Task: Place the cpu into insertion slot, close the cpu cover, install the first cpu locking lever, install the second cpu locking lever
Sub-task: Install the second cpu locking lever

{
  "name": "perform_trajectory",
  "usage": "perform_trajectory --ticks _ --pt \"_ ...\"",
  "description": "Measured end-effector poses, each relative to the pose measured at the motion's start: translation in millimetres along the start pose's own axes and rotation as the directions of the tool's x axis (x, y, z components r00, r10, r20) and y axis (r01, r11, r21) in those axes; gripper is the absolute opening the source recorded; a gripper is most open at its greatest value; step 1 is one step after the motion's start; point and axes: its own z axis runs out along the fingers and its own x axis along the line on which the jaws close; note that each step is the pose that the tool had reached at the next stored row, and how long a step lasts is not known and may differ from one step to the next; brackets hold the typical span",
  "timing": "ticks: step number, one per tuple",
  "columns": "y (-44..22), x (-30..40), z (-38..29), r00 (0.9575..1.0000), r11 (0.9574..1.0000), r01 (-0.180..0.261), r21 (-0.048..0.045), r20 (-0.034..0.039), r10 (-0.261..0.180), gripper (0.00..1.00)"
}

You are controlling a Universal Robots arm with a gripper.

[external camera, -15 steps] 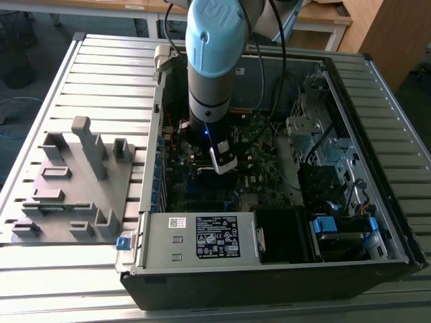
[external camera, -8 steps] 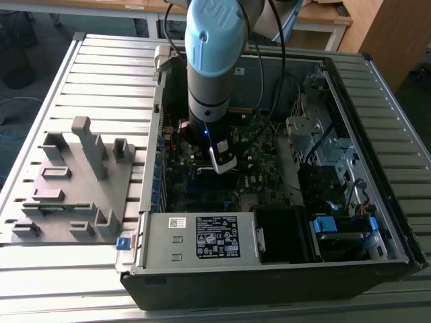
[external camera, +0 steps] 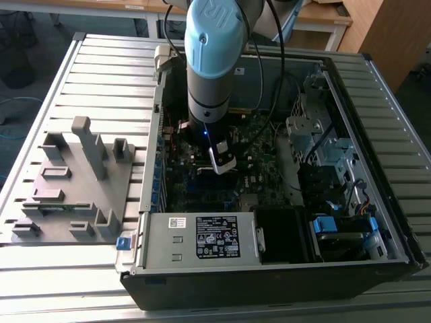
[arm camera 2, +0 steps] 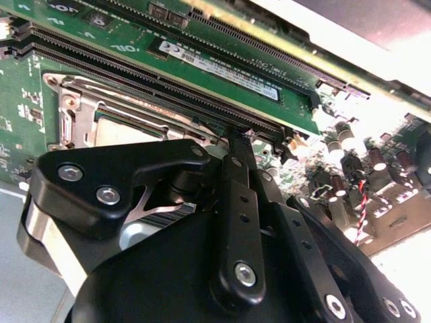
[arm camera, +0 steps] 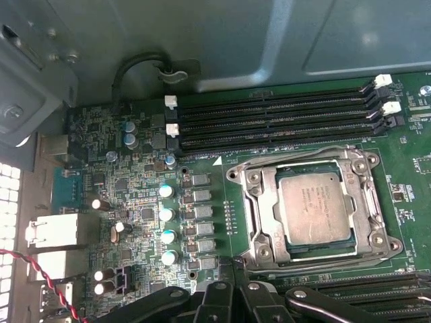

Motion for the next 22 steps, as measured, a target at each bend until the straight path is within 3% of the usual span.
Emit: perform_trajectory --ticks 14,22 --pt "2.2 -1.7 1.2 1.0 1.0 0.0 -0.0004 0.0009 0.0 0.1" --pt "2.8 -3.4 0.6 1.0 1.0 0.0 0.0047 0.0004 0.0 0.1"
